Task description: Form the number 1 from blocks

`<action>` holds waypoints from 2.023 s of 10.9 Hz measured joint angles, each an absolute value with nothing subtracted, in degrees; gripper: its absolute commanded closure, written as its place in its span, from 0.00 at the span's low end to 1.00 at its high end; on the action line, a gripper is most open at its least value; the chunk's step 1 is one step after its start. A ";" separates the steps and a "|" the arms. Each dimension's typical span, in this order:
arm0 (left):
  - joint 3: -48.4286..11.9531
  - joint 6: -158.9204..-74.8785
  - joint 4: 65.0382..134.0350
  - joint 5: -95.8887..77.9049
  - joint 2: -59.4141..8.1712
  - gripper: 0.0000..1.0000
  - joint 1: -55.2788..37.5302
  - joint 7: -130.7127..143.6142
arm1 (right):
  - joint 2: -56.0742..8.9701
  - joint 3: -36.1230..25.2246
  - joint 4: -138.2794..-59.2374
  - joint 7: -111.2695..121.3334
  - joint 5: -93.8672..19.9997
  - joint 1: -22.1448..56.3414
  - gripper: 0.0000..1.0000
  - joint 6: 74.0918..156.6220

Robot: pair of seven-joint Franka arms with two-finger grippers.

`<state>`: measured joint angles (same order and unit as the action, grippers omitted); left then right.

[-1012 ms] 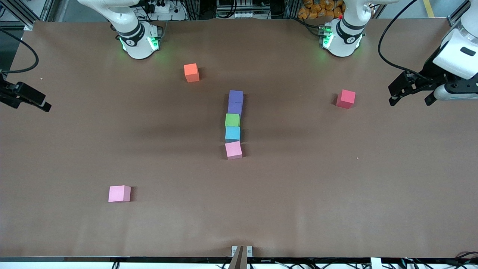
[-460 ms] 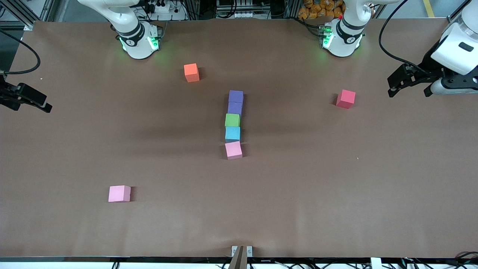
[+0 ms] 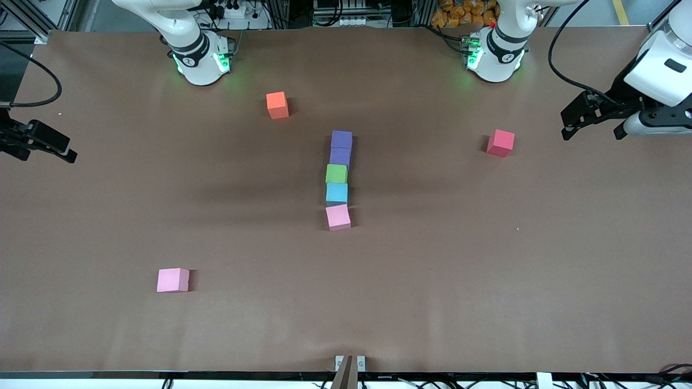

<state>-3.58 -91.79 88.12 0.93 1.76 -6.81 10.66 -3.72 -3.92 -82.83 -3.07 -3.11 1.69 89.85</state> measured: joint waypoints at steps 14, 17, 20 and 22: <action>-11.08 -91.84 88.08 0.93 1.76 0.00 2.08 10.58 | -3.70 -4.82 -82.10 -3.07 -3.06 2.27 0.00 89.21; -11.08 -91.84 88.08 0.93 1.76 0.00 2.30 10.60 | -3.71 -4.82 -82.10 -3.07 -3.06 2.27 0.00 89.14; -11.07 -91.84 88.08 0.93 1.68 0.00 2.69 10.68 | -3.71 -4.83 -82.12 -3.07 -3.06 2.27 0.00 88.03; -11.05 -91.84 88.08 0.93 1.47 0.00 3.02 10.68 | -3.72 -4.93 -82.12 -3.07 -3.06 2.25 0.00 87.85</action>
